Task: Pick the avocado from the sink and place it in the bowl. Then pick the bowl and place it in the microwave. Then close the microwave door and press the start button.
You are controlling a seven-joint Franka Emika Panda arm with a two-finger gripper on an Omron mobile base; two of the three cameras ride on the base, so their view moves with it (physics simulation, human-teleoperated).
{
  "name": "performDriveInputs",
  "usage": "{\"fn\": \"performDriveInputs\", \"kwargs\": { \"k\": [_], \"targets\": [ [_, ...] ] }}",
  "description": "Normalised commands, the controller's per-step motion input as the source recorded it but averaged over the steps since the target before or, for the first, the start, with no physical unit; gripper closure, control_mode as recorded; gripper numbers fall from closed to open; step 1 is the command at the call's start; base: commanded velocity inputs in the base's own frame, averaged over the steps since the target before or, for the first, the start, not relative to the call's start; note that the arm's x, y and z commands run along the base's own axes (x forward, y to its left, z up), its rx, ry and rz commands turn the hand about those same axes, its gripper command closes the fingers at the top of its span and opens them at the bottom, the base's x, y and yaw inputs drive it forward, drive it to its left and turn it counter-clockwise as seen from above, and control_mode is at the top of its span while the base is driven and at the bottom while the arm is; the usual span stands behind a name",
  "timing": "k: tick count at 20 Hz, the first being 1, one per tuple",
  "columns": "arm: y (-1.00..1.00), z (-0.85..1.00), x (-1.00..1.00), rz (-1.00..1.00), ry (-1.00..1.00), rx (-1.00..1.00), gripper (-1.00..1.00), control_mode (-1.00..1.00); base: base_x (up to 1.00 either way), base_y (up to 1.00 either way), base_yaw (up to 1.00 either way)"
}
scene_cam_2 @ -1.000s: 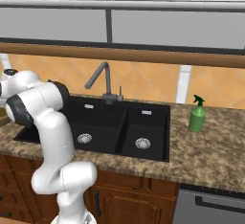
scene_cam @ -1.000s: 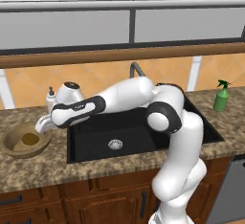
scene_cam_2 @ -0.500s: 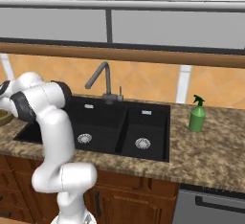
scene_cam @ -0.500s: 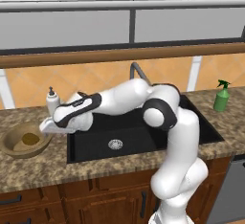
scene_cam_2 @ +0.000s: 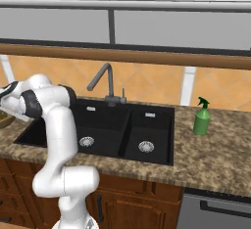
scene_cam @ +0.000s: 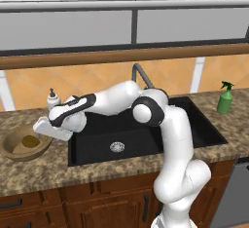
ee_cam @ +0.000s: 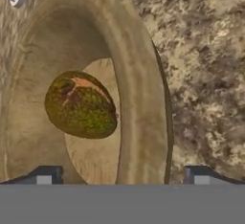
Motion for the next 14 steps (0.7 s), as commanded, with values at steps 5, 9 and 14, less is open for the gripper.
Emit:
{"fn": "performDriveInputs", "kwargs": {
  "k": [5, 9, 14],
  "targets": [
    [0.08, -0.26, 0.0, -0.08, 0.17, -0.01, 1.0, -1.0, 0.0, 0.0, 0.0],
    [-0.25, 0.0, -0.19, 0.0, 0.02, 0.0, 1.0, -1.0, 0.0, 0.0, 0.0],
    [-0.69, 0.37, -0.46, 0.0, 0.0, 0.0, 1.0, -1.0, 0.0, 0.0, 0.0]
  ]
}}
